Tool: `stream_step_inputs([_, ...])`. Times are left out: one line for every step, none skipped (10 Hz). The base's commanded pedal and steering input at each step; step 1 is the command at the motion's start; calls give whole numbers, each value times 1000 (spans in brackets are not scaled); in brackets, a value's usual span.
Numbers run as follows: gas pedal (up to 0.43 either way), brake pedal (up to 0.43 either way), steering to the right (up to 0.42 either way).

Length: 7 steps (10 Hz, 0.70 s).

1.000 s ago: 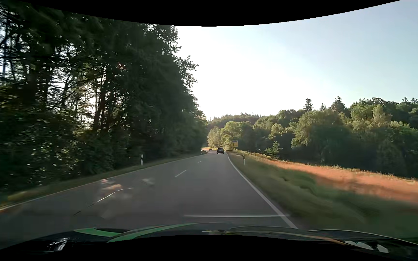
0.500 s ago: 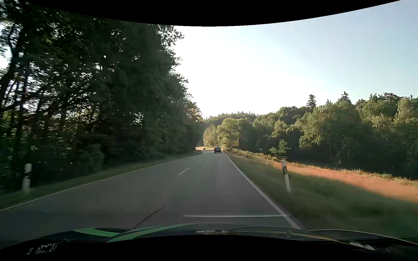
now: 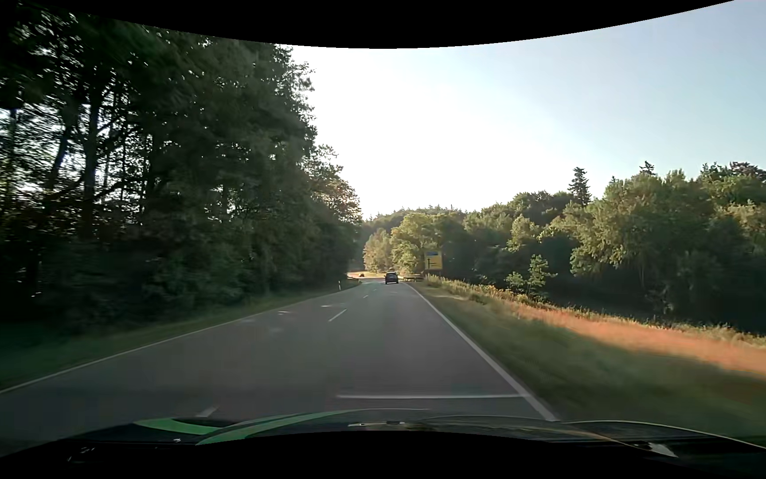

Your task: Follow the waypoints while adhering to traffic rules and regulations

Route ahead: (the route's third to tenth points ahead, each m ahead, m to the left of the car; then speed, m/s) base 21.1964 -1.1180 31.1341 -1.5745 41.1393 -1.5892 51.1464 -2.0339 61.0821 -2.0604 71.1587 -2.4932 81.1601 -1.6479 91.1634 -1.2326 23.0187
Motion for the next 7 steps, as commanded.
stream_step_inputs([331,0,9])
stream_step_inputs([339,0,9])
stream_step_inputs([339,0,6])
stream_step_inputs([339,0,6])
stream_step_inputs([339,0,6])
stream_step_inputs([339,0,5])
stream_step_inputs([339,0,3])
